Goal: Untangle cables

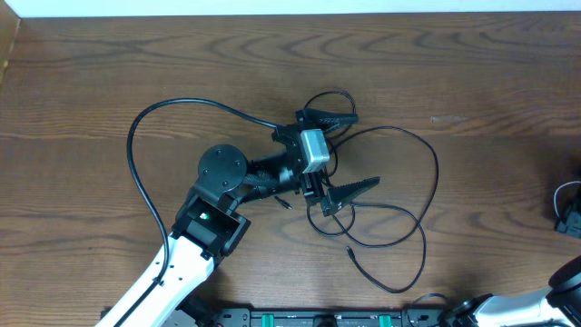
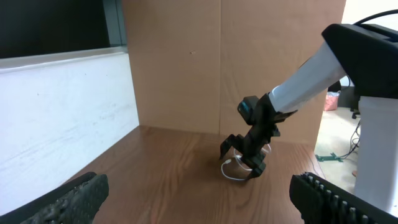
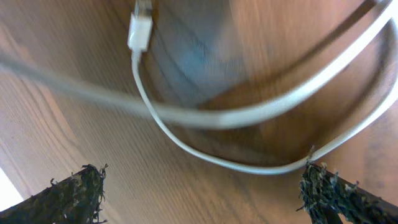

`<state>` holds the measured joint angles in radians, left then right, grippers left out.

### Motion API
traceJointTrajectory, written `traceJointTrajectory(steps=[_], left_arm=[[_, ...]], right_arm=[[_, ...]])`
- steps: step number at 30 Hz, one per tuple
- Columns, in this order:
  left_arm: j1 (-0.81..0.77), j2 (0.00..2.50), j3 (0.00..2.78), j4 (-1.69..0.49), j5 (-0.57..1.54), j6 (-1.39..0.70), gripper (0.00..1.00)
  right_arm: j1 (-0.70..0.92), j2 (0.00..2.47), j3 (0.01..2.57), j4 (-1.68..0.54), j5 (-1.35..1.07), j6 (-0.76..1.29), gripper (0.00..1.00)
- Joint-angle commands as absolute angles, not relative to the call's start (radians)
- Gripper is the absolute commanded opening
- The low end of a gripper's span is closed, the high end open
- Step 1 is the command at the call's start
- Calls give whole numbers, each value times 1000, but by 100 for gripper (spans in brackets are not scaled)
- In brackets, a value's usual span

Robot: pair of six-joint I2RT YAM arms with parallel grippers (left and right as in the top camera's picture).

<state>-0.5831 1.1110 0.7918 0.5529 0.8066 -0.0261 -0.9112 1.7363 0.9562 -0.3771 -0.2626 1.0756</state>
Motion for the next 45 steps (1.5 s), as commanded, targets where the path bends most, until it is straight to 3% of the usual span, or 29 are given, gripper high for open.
traceJointTrajectory(steps=[1, 12, 19, 25, 28, 29, 30, 45], left_arm=[[-578, 1111, 806, 557, 816, -28, 98], [-578, 1111, 806, 557, 816, -28, 98], [-578, 1111, 806, 558, 815, -28, 98], [-578, 1111, 806, 557, 815, -28, 98], [-578, 1111, 806, 557, 815, -28, 98], [-578, 1111, 806, 557, 815, -28, 98], [-578, 1111, 806, 557, 815, -27, 98], [-578, 1124, 806, 554, 810, -27, 98]], right_arm=[[-920, 1765, 967, -375, -422, 1132, 99], [-918, 1766, 967, -380, -735, 1123, 99], [-888, 1766, 967, -394, -737, 859, 99], [-830, 1766, 967, -394, -559, 603, 99], [-783, 1766, 967, -394, -467, 542, 89], [-765, 1766, 967, -394, -430, 529, 90], [-746, 1766, 967, -394, -385, 521, 99], [-642, 1766, 967, -473, 283, 519, 99]])
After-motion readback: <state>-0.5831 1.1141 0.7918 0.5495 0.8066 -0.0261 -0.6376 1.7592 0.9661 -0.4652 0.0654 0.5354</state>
